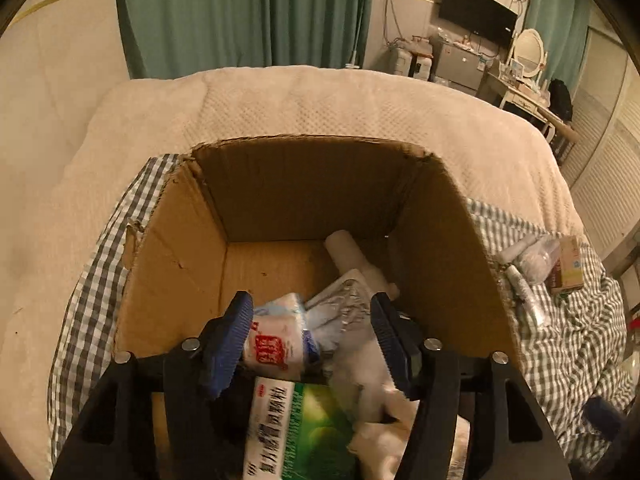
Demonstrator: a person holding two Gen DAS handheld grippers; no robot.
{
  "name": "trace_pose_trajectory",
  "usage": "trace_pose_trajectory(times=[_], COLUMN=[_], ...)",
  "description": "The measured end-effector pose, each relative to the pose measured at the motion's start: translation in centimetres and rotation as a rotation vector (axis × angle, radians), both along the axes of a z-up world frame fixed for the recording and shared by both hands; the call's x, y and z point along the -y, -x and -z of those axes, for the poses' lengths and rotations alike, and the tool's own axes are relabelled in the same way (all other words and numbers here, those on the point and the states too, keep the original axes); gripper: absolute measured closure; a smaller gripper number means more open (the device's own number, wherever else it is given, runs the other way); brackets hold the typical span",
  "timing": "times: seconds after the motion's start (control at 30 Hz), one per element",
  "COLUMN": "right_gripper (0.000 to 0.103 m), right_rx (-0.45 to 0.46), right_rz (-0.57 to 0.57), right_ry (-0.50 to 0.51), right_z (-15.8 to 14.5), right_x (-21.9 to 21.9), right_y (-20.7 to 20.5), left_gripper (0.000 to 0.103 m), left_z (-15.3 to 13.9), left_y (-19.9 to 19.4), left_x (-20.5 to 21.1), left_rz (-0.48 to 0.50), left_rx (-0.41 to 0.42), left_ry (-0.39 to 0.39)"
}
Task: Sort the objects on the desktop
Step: 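Open both tools to drop the sachet and cloth into the box, then move both open tools back to the pile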
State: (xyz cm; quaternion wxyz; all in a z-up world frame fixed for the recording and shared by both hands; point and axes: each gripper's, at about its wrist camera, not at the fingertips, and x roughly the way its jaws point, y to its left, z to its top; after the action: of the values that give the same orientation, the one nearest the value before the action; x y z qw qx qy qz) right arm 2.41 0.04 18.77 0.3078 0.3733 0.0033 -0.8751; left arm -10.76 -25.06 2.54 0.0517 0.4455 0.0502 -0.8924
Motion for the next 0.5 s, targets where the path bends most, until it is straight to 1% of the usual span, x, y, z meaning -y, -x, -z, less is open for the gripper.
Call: trace_pose_trajectory(times=[0.1, 0.2, 0.27, 0.37, 0.5], right_gripper=[0.057, 0.055, 0.055, 0.055, 0.055], right_rx=[-0.022, -0.043, -0.043, -0.048, -0.060], right_rz=[0.049, 0.138, 0.203, 0.277, 0.338], right_ry=[-0.013, -0.029, -0.040, -0.057, -0.080], right_z=[-0.5, -1.0, -1.2, -1.5, -2.0], right_x=[-3.5, -8.3, -11.5, -16.0, -20.6], right_y=[-0.5, -1.0, -1.0, -2.0, -2.6], left_gripper=[0.027, 0.021, 0.020, 0.015, 0.013], left_z=[-1.1, -2.3, -3.1, -3.8, -3.6], left_y=[-0.6, -1.2, -1.4, -1.7, -1.8], left_x=[-2.0, -4.6, -6.4, -10.1, -14.6], left_rz=[0.032, 0.069, 0.095, 0.146, 0.193], left_rx=[-0.030, -0.059, -0.074, -0.089, -0.102], left_ry=[0.019, 0.012, -0.010, -0.044, -0.042])
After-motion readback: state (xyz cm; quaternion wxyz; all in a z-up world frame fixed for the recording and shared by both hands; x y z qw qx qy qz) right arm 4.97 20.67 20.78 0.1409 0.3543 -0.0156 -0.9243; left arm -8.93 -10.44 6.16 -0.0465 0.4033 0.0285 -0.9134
